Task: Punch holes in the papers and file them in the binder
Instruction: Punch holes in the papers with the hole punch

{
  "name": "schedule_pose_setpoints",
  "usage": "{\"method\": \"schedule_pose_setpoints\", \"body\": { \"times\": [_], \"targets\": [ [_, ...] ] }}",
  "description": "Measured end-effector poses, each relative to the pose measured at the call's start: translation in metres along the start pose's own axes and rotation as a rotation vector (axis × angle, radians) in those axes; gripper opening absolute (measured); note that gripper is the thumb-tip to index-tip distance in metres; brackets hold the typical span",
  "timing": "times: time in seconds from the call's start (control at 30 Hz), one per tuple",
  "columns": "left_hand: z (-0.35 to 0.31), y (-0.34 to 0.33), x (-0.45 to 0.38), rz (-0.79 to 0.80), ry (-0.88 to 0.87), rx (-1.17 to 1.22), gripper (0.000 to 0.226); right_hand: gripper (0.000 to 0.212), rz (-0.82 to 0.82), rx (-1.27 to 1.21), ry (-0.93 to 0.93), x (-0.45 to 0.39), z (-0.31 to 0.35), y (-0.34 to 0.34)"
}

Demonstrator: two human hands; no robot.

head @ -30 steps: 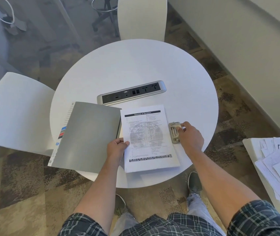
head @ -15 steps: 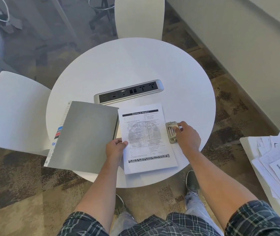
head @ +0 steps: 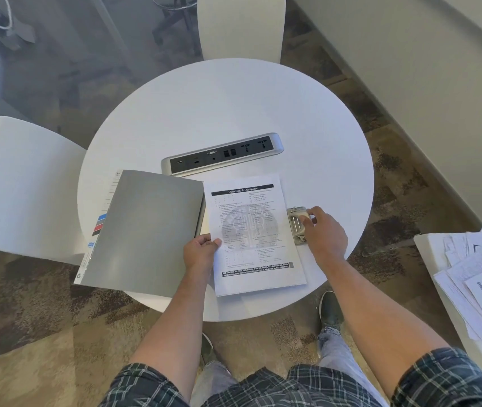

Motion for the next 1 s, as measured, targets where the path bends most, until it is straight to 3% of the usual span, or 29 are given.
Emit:
{"method": "schedule_pose_setpoints", "body": {
  "times": [0.2, 0.63, 1.0],
  "targets": [
    [-0.002, 0.001, -0.003, -0.017, -0.026, -0.075, 0.010, 0.032, 0.001, -0.014, -0.001, 0.001, 0.000, 0.000],
    [0.002, 0.002, -0.014, 0.012, 0.036, 0.001, 0.013, 0.030, -0.015, -0.008, 0.009, 0.000, -0.001, 0.001],
    [0.004, -0.004, -0.009, -0.034, -0.038, 0.016, 0.009, 0.032, -0.042, -0.023, 0.025, 0.004, -0.001, 0.001]
  ]
}}
Point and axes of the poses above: each hand's wrist, its own x-axis away from the middle knuckle, its own y-axis out of the back of the hand, z = x × y, the point moved 5 cm from there along -x, towards the middle knuckle, and after that the axes turned 1 degree about y, right-handed, at the moved point
